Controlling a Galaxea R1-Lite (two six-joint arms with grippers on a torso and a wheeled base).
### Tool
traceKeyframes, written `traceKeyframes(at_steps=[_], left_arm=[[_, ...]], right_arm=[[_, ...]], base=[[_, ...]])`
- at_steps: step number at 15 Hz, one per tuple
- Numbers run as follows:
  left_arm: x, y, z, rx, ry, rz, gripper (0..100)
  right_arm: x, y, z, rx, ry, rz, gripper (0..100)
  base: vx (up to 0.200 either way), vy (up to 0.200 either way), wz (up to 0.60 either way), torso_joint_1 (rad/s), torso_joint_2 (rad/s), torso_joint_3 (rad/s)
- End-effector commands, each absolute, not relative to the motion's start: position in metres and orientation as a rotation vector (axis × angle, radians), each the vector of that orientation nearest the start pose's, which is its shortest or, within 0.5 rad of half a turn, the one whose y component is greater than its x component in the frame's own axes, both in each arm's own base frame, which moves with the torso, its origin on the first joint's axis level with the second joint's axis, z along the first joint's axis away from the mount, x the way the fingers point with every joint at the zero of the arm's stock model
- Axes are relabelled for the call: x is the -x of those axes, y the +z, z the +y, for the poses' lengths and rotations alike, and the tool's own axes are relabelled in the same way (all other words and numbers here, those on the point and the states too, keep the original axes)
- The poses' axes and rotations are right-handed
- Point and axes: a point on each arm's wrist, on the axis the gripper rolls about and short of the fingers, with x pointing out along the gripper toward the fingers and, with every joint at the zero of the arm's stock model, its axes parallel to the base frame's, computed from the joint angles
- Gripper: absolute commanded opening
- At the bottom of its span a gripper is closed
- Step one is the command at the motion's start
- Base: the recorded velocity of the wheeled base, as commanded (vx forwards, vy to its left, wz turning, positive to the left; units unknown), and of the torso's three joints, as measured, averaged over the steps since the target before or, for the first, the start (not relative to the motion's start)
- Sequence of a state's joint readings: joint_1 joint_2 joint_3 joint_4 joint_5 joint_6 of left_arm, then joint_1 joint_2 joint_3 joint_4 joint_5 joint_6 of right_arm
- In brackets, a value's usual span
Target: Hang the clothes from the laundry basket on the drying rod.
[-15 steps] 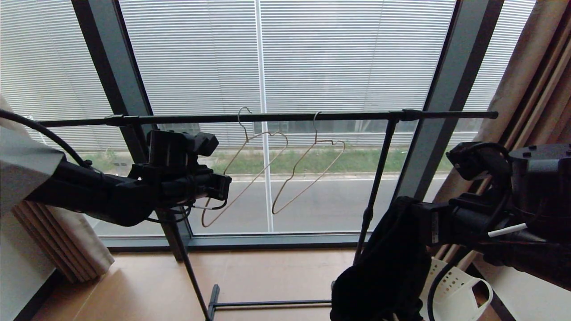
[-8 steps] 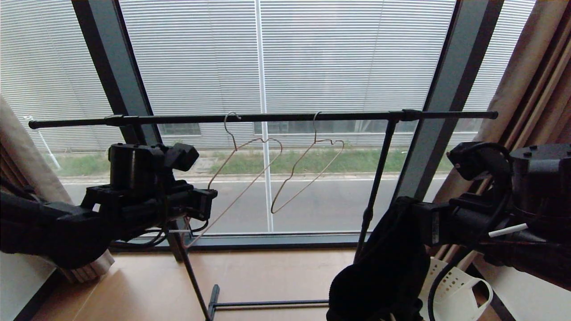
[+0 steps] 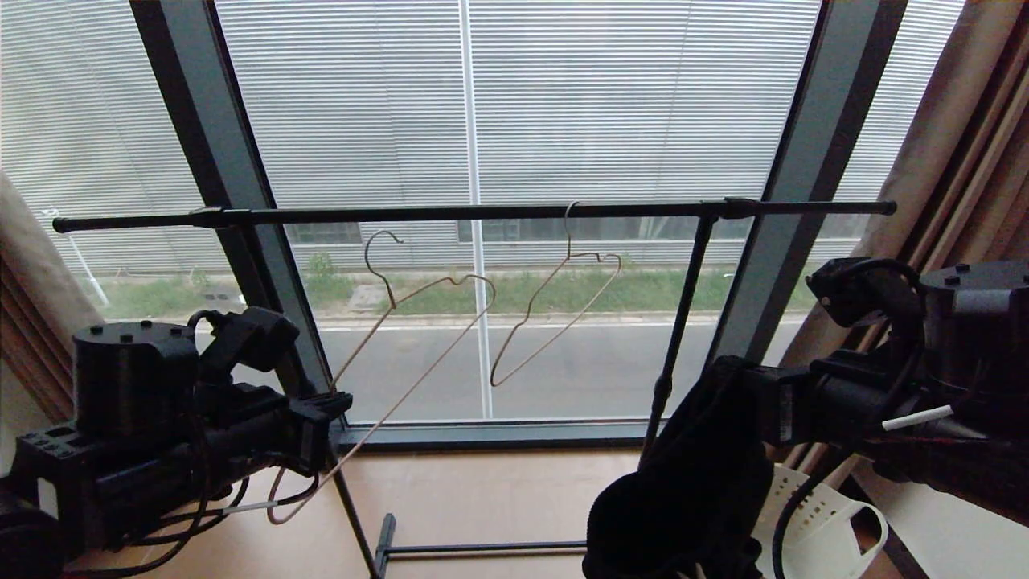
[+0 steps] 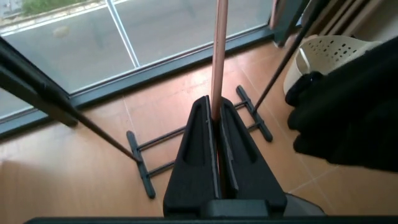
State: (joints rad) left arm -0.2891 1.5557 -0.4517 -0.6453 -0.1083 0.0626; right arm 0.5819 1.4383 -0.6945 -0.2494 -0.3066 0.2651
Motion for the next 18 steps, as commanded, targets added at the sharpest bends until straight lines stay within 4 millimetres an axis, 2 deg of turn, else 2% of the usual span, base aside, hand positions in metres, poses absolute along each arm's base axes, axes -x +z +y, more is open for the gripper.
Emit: traceKeyframes(at_steps=[1,4,5,11,12,18], left_arm=[[-0.205,0.138,-0.064,-0.099,-0.404,0.420,0],[-0.194,0.147,-0.062,-0.064,-0.446,0.336,0],[-0.188,0.155,-0.062,-0.033,-0.516,0.262,0],[-0.173,0.156,-0.069,-0.036,-0.622,0.241,0],[-0.160,0.148,-0.073,-0.052,-0.703,0.258,0],[-0.139,0.124,-0.068,-0.188,-0.887,0.282,0]], right_arm=[[-0.195,0.186,0.120,-0.046,0.209,0.478,0],[-0.195,0.186,0.120,-0.046,0.207,0.478,0],[-0.195,0.186,0.121,-0.045,0.208,0.479,0],[-0.195,0.183,0.120,-0.040,0.205,0.489,0],[-0.195,0.183,0.121,-0.037,0.205,0.491,0],[-0.197,0.182,0.119,0.026,0.204,0.486,0]], base=[[0.000,0.000,0.00,0.000,0.00,0.000],[0.000,0.000,0.00,0.000,0.00,0.000],[0.000,0.000,0.00,0.000,0.00,0.000],[0.000,0.000,0.00,0.000,0.00,0.000],[0.000,0.000,0.00,0.000,0.00,0.000],[0.000,0.000,0.00,0.000,0.00,0.000]])
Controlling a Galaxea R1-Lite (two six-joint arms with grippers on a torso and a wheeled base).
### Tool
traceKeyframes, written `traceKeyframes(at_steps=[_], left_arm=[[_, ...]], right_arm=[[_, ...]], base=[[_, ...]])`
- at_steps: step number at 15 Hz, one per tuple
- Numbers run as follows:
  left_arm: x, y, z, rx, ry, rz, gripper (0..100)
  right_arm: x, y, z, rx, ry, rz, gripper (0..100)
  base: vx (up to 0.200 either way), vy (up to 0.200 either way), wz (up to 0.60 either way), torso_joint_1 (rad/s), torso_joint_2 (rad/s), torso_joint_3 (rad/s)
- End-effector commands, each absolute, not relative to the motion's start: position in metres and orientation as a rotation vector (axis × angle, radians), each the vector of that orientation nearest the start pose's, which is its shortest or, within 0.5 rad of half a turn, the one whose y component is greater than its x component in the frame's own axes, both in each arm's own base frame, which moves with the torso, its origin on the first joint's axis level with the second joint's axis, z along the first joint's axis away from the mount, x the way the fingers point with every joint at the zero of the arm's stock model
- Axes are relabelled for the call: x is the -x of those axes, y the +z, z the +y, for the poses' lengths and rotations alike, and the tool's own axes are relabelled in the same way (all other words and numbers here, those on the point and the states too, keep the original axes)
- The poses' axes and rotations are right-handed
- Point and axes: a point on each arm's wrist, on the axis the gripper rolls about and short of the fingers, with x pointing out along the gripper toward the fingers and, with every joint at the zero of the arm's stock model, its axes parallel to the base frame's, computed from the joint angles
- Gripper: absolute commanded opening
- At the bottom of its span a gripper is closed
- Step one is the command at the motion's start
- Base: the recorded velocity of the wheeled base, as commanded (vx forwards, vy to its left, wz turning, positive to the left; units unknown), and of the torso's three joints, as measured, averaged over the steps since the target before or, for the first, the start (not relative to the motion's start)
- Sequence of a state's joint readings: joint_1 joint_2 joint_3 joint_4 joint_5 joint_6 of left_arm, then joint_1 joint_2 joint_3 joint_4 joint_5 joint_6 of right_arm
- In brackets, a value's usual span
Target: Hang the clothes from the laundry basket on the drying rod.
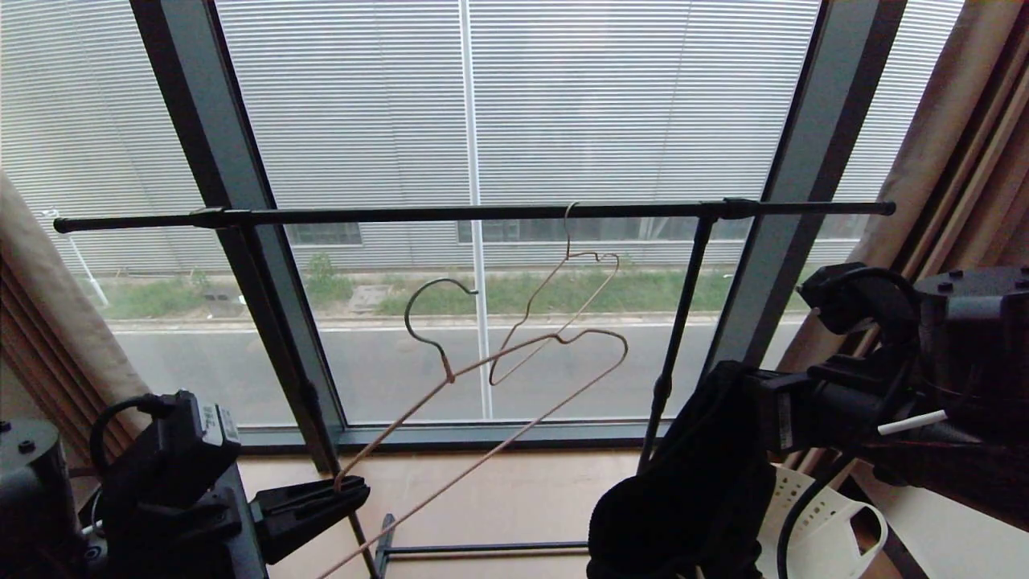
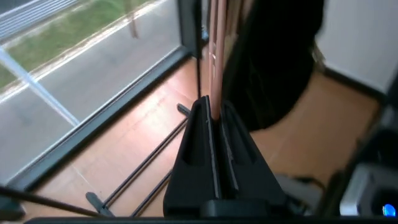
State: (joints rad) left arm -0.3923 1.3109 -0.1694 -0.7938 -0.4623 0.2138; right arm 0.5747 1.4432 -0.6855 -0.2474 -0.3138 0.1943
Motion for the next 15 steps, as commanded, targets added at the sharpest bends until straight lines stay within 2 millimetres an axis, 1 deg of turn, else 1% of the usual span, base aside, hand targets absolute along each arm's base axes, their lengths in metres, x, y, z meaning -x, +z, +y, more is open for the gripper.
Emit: traceKeyframes(at_steps=[1,4,5,6,8,13,14,15], left_arm=[[-0.136,0.120,-0.068,-0.205,-0.908,0.288,0],[-0.128,0.111,-0.065,-0.218,-0.955,0.314,0],[-0.127,0.109,-0.065,-0.227,-0.958,0.315,0],[-0.127,0.109,-0.065,-0.227,-0.958,0.315,0],[-0.124,0.108,-0.068,-0.233,-0.992,0.312,0],[-0.120,0.108,-0.075,-0.243,-1.048,0.309,0],[-0.120,0.108,-0.078,-0.245,-1.067,0.307,0],[-0.122,0.108,-0.080,-0.247,-1.073,0.313,0]], right_arm=[[-0.199,0.183,0.116,0.063,0.201,0.479,0],[-0.204,0.184,0.107,0.138,0.174,0.473,0],[-0.207,0.185,0.102,0.167,0.160,0.471,0],[-0.207,0.185,0.102,0.167,0.160,0.471,0],[-0.219,0.185,0.098,0.244,0.132,0.471,0],[-0.233,0.182,0.103,0.278,0.111,0.476,0],[-0.235,0.183,0.105,0.274,0.117,0.471,0],[-0.237,0.187,0.108,0.262,0.123,0.441,0]], base=[[0.000,0.000,0.00,0.000,0.00,0.000],[0.000,0.000,0.00,0.000,0.00,0.000],[0.000,0.000,0.00,0.000,0.00,0.000],[0.000,0.000,0.00,0.000,0.00,0.000],[0.000,0.000,0.00,0.000,0.00,0.000],[0.000,0.000,0.00,0.000,0.00,0.000],[0.000,0.000,0.00,0.000,0.00,0.000],[0.000,0.000,0.00,0.000,0.00,0.000]])
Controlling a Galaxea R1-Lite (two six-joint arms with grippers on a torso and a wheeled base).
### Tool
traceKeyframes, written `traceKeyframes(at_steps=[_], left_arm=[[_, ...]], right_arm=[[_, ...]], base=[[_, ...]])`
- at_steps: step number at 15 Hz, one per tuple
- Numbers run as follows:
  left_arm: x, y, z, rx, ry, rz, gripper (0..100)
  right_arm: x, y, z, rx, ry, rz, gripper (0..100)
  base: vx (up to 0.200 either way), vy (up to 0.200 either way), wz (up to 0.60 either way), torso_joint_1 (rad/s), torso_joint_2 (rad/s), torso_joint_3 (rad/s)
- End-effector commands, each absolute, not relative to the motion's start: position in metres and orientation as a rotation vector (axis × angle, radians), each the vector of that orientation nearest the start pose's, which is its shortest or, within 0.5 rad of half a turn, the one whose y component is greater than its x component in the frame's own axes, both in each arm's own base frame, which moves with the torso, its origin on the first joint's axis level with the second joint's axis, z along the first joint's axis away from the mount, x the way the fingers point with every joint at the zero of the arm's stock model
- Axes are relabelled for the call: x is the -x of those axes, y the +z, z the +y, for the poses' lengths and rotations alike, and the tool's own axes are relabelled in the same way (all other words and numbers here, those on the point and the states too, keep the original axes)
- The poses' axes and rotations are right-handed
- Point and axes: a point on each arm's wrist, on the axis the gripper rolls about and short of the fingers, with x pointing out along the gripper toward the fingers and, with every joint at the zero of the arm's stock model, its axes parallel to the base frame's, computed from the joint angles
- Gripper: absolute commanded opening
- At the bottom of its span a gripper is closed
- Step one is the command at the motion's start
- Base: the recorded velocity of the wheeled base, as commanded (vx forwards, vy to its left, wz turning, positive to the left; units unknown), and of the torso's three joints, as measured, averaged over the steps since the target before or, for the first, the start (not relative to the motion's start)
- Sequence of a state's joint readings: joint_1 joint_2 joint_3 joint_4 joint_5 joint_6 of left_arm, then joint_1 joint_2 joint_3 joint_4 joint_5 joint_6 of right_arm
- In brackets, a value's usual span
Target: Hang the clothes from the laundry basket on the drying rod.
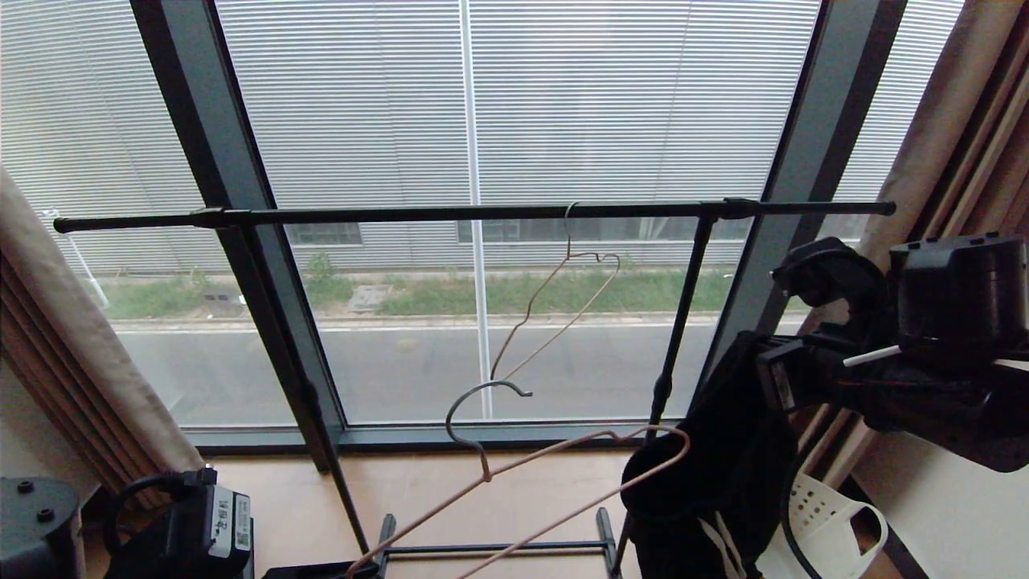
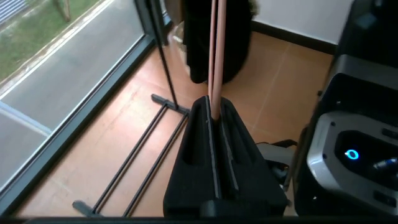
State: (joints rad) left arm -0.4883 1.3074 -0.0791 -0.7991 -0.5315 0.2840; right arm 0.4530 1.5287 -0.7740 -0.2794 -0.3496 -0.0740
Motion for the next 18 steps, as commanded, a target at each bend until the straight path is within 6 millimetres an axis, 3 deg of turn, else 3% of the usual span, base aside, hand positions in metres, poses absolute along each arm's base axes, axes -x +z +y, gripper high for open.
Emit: traceKeyframes(at_steps=[1,9,18], left_arm=[[-0.125,0.107,-0.081,-0.247,-1.074,0.321,0],[-0.153,0.102,-0.096,-0.246,-1.069,0.300,0],[-0.158,0.100,-0.101,-0.249,-1.076,0.292,0]], right_arm=[[-0.238,0.191,0.110,0.253,0.128,0.409,0],[-0.225,0.191,0.129,0.273,0.210,0.399,0],[-0.208,0.193,0.156,0.319,0.235,0.372,0]], base=[[0.000,0.000,0.00,0.000,0.00,0.000],[0.000,0.000,0.00,0.000,0.00,0.000],[0.000,0.000,0.00,0.000,0.00,0.000]])
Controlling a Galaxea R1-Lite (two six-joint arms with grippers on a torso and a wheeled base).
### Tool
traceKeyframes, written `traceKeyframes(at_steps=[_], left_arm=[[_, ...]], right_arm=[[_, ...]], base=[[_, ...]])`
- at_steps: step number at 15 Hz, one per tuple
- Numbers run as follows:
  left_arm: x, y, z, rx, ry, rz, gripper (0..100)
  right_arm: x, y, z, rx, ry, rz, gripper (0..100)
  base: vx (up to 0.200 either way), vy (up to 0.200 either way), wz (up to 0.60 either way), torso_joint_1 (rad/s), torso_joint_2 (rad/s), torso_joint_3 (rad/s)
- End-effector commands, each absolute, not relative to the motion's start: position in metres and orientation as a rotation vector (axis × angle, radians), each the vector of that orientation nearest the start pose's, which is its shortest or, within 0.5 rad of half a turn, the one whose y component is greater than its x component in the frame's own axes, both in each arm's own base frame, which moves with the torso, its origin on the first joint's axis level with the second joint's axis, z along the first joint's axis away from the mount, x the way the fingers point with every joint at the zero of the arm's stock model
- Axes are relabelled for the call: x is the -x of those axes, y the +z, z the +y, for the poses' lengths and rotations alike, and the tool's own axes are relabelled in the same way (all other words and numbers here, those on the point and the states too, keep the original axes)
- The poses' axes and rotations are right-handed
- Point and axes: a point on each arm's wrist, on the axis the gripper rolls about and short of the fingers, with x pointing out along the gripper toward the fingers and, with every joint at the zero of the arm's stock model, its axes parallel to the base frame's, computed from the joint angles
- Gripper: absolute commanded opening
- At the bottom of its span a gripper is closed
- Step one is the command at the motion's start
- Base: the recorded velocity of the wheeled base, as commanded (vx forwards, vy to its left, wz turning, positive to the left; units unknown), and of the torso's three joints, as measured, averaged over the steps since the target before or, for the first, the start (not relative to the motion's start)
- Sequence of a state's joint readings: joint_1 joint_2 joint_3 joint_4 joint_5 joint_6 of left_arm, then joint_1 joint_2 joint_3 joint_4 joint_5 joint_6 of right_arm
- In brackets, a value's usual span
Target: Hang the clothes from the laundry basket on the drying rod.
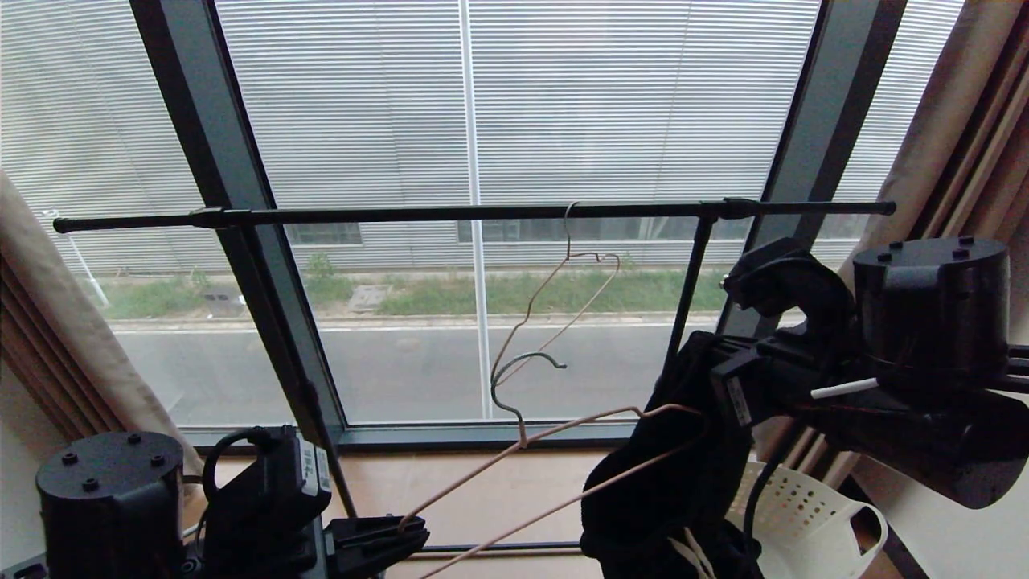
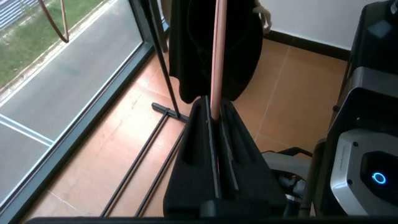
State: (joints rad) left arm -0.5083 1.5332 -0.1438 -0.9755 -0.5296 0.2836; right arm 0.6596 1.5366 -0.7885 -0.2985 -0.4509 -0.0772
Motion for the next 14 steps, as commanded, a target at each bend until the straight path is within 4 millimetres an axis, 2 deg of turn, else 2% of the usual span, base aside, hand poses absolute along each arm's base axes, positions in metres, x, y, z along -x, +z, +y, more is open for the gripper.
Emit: traceKeyframes(at_steps=[1,7,14], left_arm=[[-0.159,0.101,-0.101,-0.249,-1.076,0.287,0],[-0.163,0.097,-0.104,-0.251,-1.073,0.284,0],[-0.164,0.097,-0.103,-0.251,-1.067,0.284,0]], right_arm=[[-0.205,0.193,0.162,0.327,0.245,0.366,0],[-0.189,0.196,0.191,0.355,0.298,0.331,0],[-0.161,0.206,0.222,0.382,0.403,0.292,0]], base=[[0.000,0.000,0.00,0.000,0.00,0.000],[0.000,0.000,0.00,0.000,0.00,0.000],[0.000,0.000,0.00,0.000,0.00,0.000]])
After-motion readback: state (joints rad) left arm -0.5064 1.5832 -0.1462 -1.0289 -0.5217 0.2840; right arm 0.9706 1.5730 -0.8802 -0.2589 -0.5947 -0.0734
